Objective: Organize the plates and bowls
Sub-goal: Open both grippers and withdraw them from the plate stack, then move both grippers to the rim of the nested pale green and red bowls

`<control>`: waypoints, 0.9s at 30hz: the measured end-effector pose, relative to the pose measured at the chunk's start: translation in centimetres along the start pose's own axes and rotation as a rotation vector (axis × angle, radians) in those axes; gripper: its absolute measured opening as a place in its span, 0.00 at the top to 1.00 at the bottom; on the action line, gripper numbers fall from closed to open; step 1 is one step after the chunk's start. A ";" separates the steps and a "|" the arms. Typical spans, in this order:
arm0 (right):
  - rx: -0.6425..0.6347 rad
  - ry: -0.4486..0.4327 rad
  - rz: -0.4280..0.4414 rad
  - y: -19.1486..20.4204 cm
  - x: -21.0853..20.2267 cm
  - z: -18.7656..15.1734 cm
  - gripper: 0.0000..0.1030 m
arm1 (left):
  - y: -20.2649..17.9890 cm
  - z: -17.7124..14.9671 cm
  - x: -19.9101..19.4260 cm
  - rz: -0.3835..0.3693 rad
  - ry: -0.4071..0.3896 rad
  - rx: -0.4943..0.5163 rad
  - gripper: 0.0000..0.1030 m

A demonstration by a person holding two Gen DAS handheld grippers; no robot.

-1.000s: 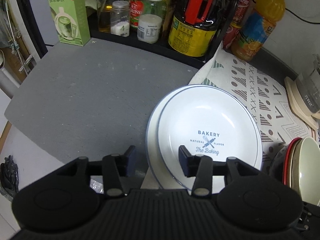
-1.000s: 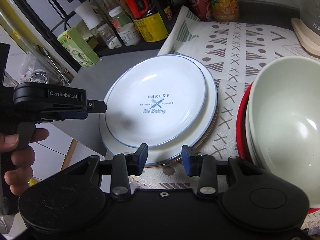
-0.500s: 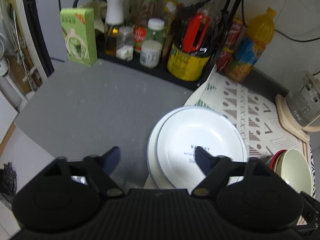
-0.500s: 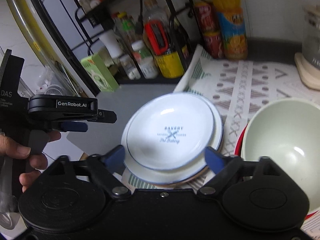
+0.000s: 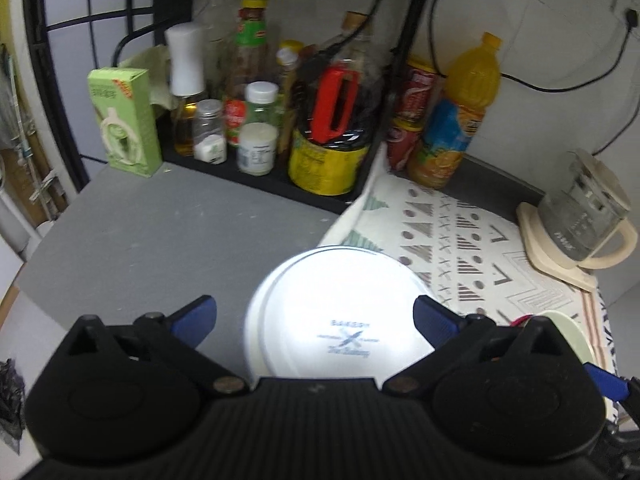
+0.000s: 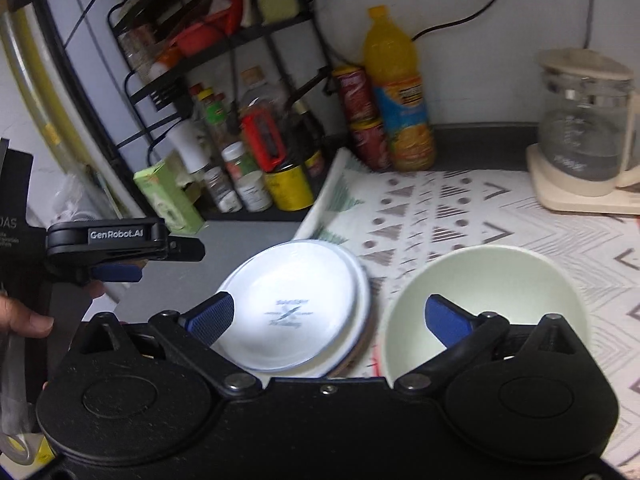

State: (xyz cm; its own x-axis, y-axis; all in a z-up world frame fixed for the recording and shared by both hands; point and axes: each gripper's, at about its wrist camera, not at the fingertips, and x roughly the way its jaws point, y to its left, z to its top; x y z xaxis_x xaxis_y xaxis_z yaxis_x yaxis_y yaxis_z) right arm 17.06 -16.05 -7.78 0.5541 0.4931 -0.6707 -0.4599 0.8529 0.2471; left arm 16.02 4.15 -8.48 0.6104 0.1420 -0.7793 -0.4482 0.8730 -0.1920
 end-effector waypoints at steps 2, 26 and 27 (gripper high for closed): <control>0.012 -0.009 -0.021 -0.8 -0.6 0.0 0.00 | -0.7 -0.1 0.1 -0.014 0.001 0.011 0.00; 0.174 -0.009 -0.176 -10.0 -4.0 -2.3 0.00 | -11.2 -2.4 3.5 -0.195 0.104 0.176 0.02; 0.184 -0.003 -0.178 -10.3 -4.0 -2.5 0.01 | -11.4 -2.6 3.8 -0.198 0.113 0.177 0.02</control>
State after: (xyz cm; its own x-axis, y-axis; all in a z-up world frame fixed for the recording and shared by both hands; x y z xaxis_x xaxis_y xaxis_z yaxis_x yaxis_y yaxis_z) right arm 17.82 -27.19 -9.39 0.6170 0.3331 -0.7130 -0.2211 0.9429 0.2491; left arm 21.76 -6.45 -10.81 0.5936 -0.0838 -0.8004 -0.2006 0.9477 -0.2480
